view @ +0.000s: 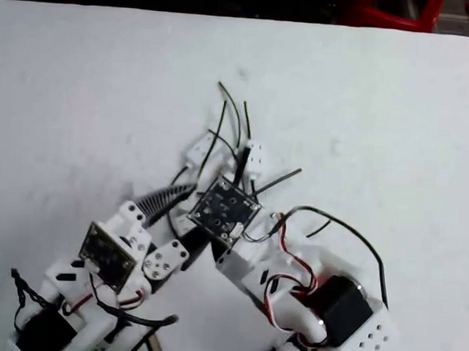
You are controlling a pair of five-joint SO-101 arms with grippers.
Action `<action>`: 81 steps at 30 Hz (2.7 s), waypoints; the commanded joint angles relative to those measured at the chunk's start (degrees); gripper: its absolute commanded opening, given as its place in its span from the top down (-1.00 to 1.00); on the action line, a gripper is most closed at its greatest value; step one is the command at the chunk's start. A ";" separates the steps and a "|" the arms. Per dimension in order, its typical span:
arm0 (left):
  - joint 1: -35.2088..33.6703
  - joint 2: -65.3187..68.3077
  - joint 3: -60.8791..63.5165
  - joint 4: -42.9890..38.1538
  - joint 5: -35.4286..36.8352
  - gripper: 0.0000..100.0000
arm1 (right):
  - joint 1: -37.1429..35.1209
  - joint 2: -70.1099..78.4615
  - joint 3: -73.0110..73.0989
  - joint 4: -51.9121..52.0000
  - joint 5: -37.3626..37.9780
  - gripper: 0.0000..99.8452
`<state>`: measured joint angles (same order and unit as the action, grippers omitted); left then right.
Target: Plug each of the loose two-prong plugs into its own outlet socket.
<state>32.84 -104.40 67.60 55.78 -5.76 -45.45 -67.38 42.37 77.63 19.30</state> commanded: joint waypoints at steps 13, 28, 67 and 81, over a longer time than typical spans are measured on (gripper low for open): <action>-16.04 0.57 -3.16 7.30 -0.88 0.64 | 18.51 -0.22 -0.35 -0.04 1.58 0.97; -16.13 31.34 -19.08 18.02 -3.34 0.64 | 34.95 17.63 -0.35 -5.14 2.99 0.97; -8.13 106.15 -38.24 14.42 -22.77 0.69 | 42.95 27.12 9.85 -18.24 2.90 0.97; -8.40 91.74 -37.71 14.86 -22.33 0.89 | 45.05 27.12 9.49 -18.24 3.08 0.97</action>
<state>23.52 -5.49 30.77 70.99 -28.09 -2.46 -40.40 52.75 59.69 22.02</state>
